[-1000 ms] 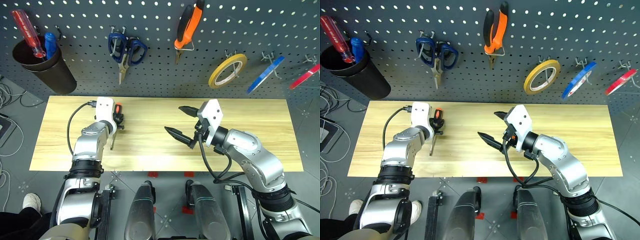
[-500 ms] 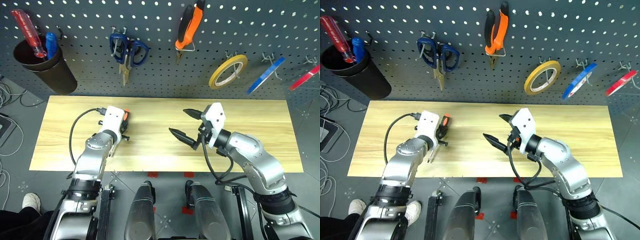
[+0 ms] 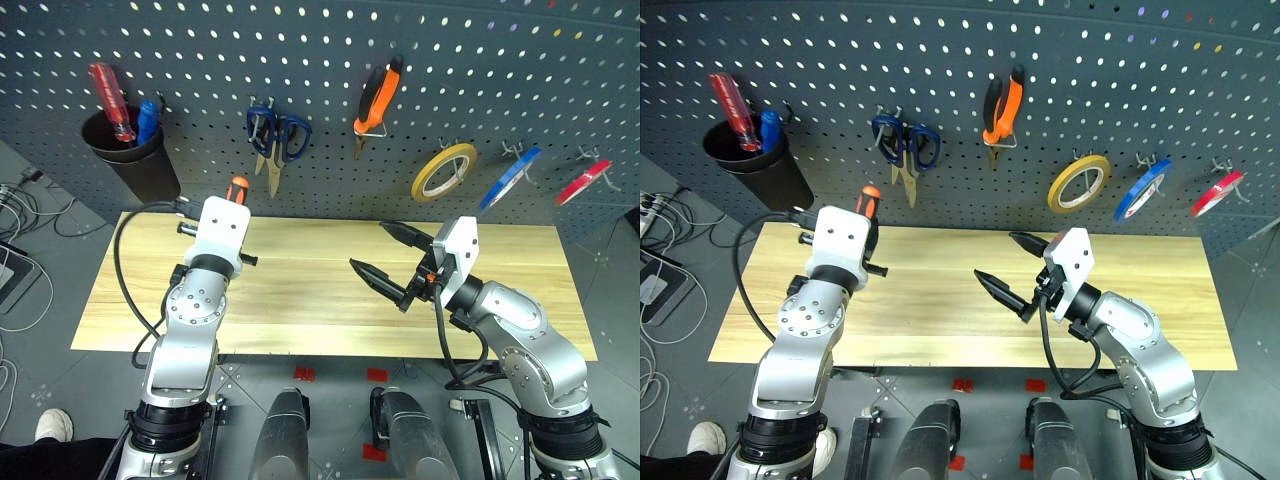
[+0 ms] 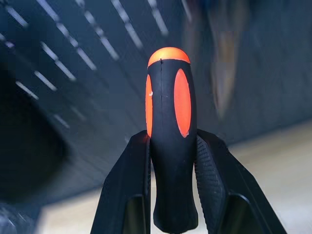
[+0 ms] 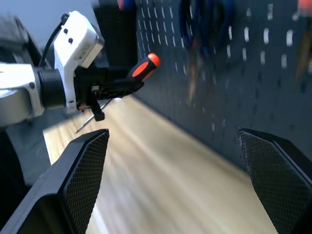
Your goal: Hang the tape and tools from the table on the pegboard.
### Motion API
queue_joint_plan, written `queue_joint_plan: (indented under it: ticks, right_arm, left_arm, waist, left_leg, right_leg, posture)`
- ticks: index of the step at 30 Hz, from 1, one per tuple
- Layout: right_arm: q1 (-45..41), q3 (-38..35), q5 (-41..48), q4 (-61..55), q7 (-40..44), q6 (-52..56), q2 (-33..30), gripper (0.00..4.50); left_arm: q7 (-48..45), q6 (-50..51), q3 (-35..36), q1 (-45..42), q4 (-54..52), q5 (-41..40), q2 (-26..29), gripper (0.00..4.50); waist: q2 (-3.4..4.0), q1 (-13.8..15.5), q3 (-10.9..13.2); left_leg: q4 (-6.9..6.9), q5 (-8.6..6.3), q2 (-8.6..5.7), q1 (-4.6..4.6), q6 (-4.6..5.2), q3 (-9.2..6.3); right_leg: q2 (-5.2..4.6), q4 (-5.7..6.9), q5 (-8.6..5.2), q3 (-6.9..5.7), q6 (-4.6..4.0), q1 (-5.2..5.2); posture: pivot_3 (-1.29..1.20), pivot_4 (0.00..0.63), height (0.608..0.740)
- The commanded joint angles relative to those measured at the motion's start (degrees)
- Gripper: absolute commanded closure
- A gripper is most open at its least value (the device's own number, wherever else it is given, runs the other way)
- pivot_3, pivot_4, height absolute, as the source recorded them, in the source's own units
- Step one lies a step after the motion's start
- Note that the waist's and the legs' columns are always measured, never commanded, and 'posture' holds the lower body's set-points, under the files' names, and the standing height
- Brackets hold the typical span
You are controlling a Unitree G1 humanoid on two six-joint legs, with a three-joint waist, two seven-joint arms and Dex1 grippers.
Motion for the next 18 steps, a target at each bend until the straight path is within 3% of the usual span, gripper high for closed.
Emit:
queue_joint_plan:
  ticks: [1,9,18]
  right_arm:
    - [-1.96,-1.57,2.05,-2.24,-2.02,-1.84,2.46,0.0]
    - [-9.39,-2.4,2.5,1.59,-5.0,-2.52,7.74,0.0]
    - [-14.56,-1.18,1.39,4.99,-7.07,-4.44,11.59,0.0]
  left_arm:
    - [1.61,-3.19,2.15,-4.45,-3.35,2.99,1.7,3.6]
    - [2.8,-10.52,6.27,-20.78,8.14,3.65,6.96,3.6]
    - [5.5,-23.49,6.02,-39.52,29.26,3.71,10.64,3.6]
  waist:
    - [-0.02,0.59,-0.82]
    - [-0.22,2.11,-2.97]
    - [-0.34,2.26,-4.21]
  left_leg:
    - [0.0,0.0,-0.01,0.0,0.0,0.0]
    - [0.0,0.05,-0.04,0.01,-0.04,0.03]
    - [0.03,0.07,-0.05,0.02,-0.04,0.01]
  right_leg:
    - [0.01,0.0,0.0,-0.01,0.0,0.0]
    - [0.07,-0.04,0.08,-0.04,-0.12,0.04]
    - [0.09,0.04,0.09,-0.12,-0.13,0.07]
  posture:
    - [0.19,0.167,0.74]
    - [0.2,0.142,0.74]
    - [0.2,0.14,0.74]
